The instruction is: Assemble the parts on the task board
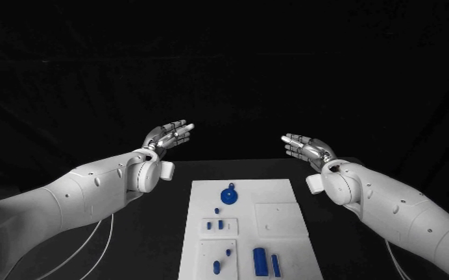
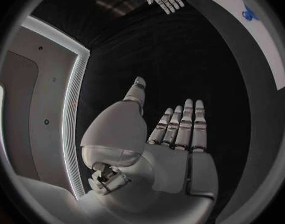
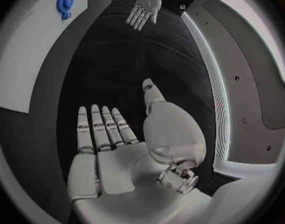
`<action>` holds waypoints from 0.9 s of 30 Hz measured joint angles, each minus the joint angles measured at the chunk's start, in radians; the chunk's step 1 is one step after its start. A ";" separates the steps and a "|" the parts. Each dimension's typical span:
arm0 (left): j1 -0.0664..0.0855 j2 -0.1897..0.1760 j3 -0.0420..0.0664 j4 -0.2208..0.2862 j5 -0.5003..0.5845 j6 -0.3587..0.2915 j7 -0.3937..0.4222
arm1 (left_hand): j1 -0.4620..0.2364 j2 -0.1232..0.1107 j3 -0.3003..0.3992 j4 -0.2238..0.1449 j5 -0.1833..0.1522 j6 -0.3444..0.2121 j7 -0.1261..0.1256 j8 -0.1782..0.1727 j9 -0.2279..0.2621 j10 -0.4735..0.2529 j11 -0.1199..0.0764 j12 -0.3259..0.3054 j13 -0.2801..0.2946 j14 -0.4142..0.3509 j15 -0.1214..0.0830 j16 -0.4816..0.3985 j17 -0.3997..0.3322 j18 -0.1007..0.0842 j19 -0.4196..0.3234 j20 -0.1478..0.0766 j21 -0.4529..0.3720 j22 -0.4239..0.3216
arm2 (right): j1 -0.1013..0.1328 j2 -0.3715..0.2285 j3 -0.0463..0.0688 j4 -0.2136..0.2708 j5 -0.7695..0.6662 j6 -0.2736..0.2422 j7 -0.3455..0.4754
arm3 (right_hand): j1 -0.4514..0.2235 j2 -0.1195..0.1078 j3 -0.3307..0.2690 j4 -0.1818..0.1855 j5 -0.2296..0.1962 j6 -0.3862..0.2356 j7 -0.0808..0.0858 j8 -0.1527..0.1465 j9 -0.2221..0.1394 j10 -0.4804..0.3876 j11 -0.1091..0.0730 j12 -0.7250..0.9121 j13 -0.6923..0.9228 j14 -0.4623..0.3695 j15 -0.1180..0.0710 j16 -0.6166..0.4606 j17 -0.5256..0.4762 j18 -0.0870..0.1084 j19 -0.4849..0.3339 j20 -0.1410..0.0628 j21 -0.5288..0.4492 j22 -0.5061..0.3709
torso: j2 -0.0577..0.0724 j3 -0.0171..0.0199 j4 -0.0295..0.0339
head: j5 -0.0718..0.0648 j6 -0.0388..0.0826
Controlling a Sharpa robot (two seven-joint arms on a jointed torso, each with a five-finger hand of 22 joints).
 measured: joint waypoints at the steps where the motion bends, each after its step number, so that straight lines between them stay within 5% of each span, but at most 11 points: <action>1: -0.002 -0.003 0.003 0.009 0.000 -0.002 -0.001 | -0.042 -0.003 0.005 0.005 -0.009 -0.060 -0.010 -0.004 -0.004 -0.068 -0.011 -0.004 -0.004 -0.084 -0.012 -0.004 -0.005 -0.006 -0.074 -0.013 -0.005 -0.005 | 0.001 -0.004 -0.006 0.008 0.001 -0.003 0.000 | -0.038 -0.003 0.007 0.009 -0.024 -0.060 -0.011 -0.005 -0.004 -0.062 -0.011 -0.004 -0.004 -0.067 -0.012 -0.005 -0.005 -0.017 -0.054 -0.022 -0.005 -0.005 | -0.001 -0.0007 0.0014 | -0.002 -0.001; 4: -0.010 -0.015 0.012 0.048 -0.001 -0.013 -0.001 | -0.178 -0.010 0.020 0.012 -0.033 -0.214 -0.037 -0.010 -0.014 -0.240 -0.039 -0.012 -0.014 -0.301 -0.040 -0.014 -0.016 -0.024 -0.263 -0.047 -0.018 -0.019 | 0.006 -0.017 -0.028 0.045 0.010 -0.018 0.000 | -0.320 -0.009 0.023 0.033 -0.085 -0.210 -0.036 -0.010 -0.014 -0.222 -0.040 -0.010 -0.014 -0.237 -0.040 -0.013 -0.015 -0.062 -0.191 -0.078 -0.016 -0.016 | -0.006 -0.0047 0.0108 | -0.014 -0.004; 6: -0.017 -0.026 0.019 0.081 -0.001 -0.026 -0.001 | -0.363 -0.013 0.025 0.016 -0.043 -0.280 -0.048 -0.017 -0.019 -0.315 -0.051 -0.017 -0.019 -0.396 -0.052 -0.019 -0.021 -0.030 -0.345 -0.062 -0.021 -0.024 | 0.014 -0.027 -0.046 0.080 0.020 -0.033 0.004 | -0.526 -0.012 0.029 0.044 -0.111 -0.276 -0.047 -0.016 -0.019 -0.291 -0.053 -0.017 -0.018 -0.310 -0.053 -0.017 -0.020 -0.077 -0.250 -0.102 -0.020 -0.021 | -0.011 -0.0080 0.0193 | -0.021 -0.006; 9: -0.034 -0.050 0.034 0.152 -0.001 -0.060 0.002 | -0.662 -0.016 0.032 0.018 -0.050 -0.343 -0.058 -0.018 -0.023 -0.386 -0.062 -0.021 -0.023 -0.485 -0.063 -0.022 -0.026 -0.030 -0.422 -0.076 -0.026 -0.029 | 0.030 -0.048 -0.084 0.156 0.048 -0.072 0.019 | -0.730 -0.015 0.037 0.052 -0.136 -0.338 -0.057 -0.021 -0.023 -0.356 -0.065 -0.018 -0.022 -0.380 -0.064 -0.022 -0.024 -0.094 -0.306 -0.126 -0.023 -0.026 | -0.015 -0.0116 0.0274 | -0.028 -0.008; 11: -0.046 -0.067 0.045 0.208 -0.001 -0.091 0.005 | -0.795 -0.017 0.032 0.018 -0.054 -0.369 -0.063 -0.018 -0.025 -0.415 -0.067 -0.022 -0.025 -0.522 -0.068 -0.023 -0.028 -0.044 -0.454 -0.081 -0.026 -0.032 | 0.040 -0.067 -0.114 0.211 0.073 -0.106 0.034 | -0.812 -0.016 0.037 0.056 -0.147 -0.362 -0.061 -0.022 -0.025 -0.382 -0.070 -0.018 -0.024 -0.408 -0.069 -0.022 -0.026 -0.101 -0.329 -0.135 -0.023 -0.027 | -0.017 -0.0126 0.0306 | -0.030 -0.008; 16: -0.084 -0.118 0.080 0.381 -0.003 -0.201 0.018 | -1.002 -0.019 0.035 0.021 -0.060 -0.406 -0.072 -0.022 -0.027 -0.459 -0.075 -0.022 -0.027 -0.579 -0.075 -0.026 -0.031 -0.045 -0.502 -0.091 -0.030 -0.035 | 0.068 -0.123 -0.203 0.383 0.166 -0.231 0.091 | -0.943 -0.018 0.041 0.062 -0.160 -0.399 -0.071 -0.022 -0.026 -0.422 -0.079 -0.023 -0.026 -0.450 -0.079 -0.026 -0.028 -0.109 -0.361 -0.153 -0.027 -0.029 | -0.019 -0.0141 0.0342 | -0.031 -0.009; 22: -0.120 -0.167 0.111 0.547 -0.004 -0.343 0.038 | -1.099 -0.020 0.040 0.021 -0.062 -0.423 -0.071 -0.022 -0.028 -0.478 -0.079 -0.025 -0.028 -0.602 -0.079 -0.026 -0.031 -0.045 -0.522 -0.093 -0.030 -0.036 | 0.100 -0.181 -0.294 0.568 0.291 -0.396 0.172 | -1.026 -0.018 0.045 0.066 -0.170 -0.426 -0.072 -0.025 -0.028 -0.448 -0.083 -0.023 -0.027 -0.479 -0.081 -0.026 -0.029 -0.115 -0.385 -0.160 -0.031 -0.031 | -0.020 -0.0144 0.0353 | -0.031 -0.009; 27: -0.136 -0.188 0.125 0.621 -0.005 -0.433 0.052 | -1.148 -0.021 0.040 0.021 -0.063 -0.434 -0.075 -0.022 -0.028 -0.488 -0.079 -0.025 -0.029 -0.617 -0.081 -0.030 -0.033 -0.044 -0.536 -0.097 -0.034 -0.037 | 0.116 -0.210 -0.338 0.661 0.378 -0.511 0.228 | -1.034 -0.019 0.045 0.066 -0.170 -0.427 -0.074 -0.026 -0.029 -0.451 -0.083 -0.023 -0.027 -0.481 -0.082 -0.026 -0.030 -0.116 -0.386 -0.160 -0.031 -0.032 | -0.020 -0.0146 0.0356 | -0.031 -0.009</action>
